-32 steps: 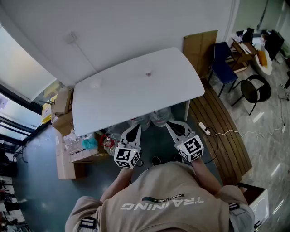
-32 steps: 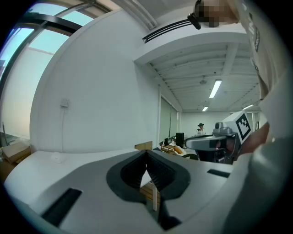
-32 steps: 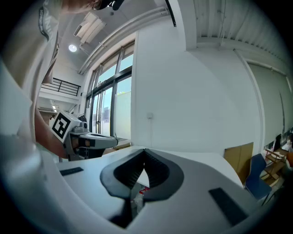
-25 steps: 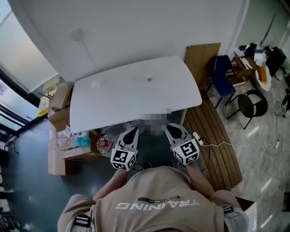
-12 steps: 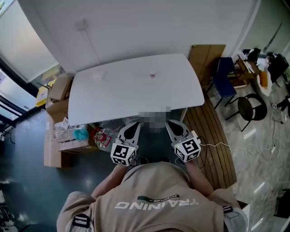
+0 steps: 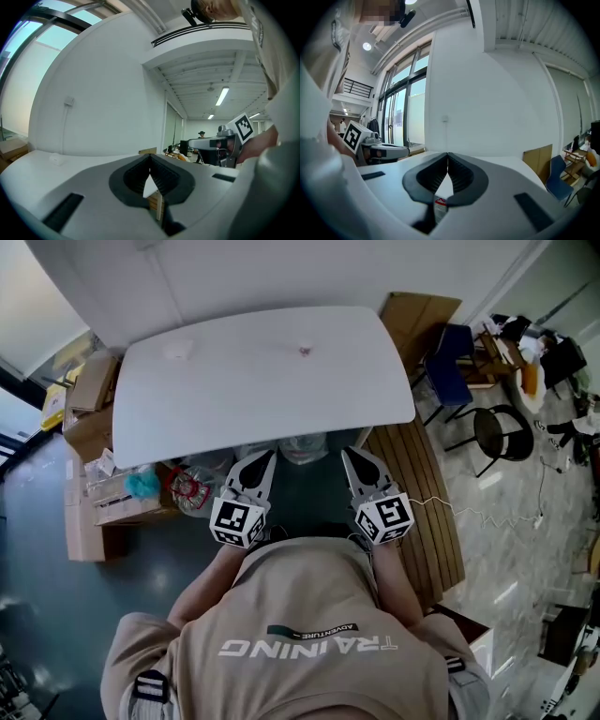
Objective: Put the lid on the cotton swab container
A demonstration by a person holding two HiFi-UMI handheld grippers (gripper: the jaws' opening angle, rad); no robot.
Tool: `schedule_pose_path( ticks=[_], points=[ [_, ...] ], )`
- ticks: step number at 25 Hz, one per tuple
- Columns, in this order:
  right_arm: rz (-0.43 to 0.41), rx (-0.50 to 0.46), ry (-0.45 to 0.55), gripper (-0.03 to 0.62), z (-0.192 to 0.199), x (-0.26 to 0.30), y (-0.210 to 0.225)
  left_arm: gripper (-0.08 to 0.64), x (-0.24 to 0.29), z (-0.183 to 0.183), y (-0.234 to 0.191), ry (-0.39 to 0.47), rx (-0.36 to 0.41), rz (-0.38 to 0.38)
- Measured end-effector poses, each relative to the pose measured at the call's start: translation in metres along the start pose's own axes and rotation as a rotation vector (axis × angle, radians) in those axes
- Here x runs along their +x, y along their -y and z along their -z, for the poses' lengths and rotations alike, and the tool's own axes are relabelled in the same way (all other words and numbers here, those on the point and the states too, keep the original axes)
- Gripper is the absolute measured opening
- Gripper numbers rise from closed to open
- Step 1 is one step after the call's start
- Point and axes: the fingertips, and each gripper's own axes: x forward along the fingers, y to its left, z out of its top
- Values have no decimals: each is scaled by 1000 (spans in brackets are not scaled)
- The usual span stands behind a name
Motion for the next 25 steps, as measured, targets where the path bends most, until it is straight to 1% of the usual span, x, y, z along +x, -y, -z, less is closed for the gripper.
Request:
schedule_pose_path(
  ticks=[5,11,13,18,20,23,25],
  points=[
    [16,2,-39,18,7,8,9,12,14,7,-7,-12,-25,18],
    [-13,-4,-82,18,19,29,33,12,43,13,-21,-26,-46,-21],
    [-25,18,-91,18,24,38,42,12,52,13,-22,-34,-52,-31],
    [-78,39,-68,18,22,69,63,12,78,-1,-26,-38,-15,-39],
    [-96,45,-61,18,22,78,70,12,90,-1,-28,-51,-9,-45],
    [-114,40,-67,18,23,89,83,12,113,2,-28,-75,13,-35],
    [-120,43,-68,18,23,96,96,12,131,0,-27,-76,14,-32]
  ],
)
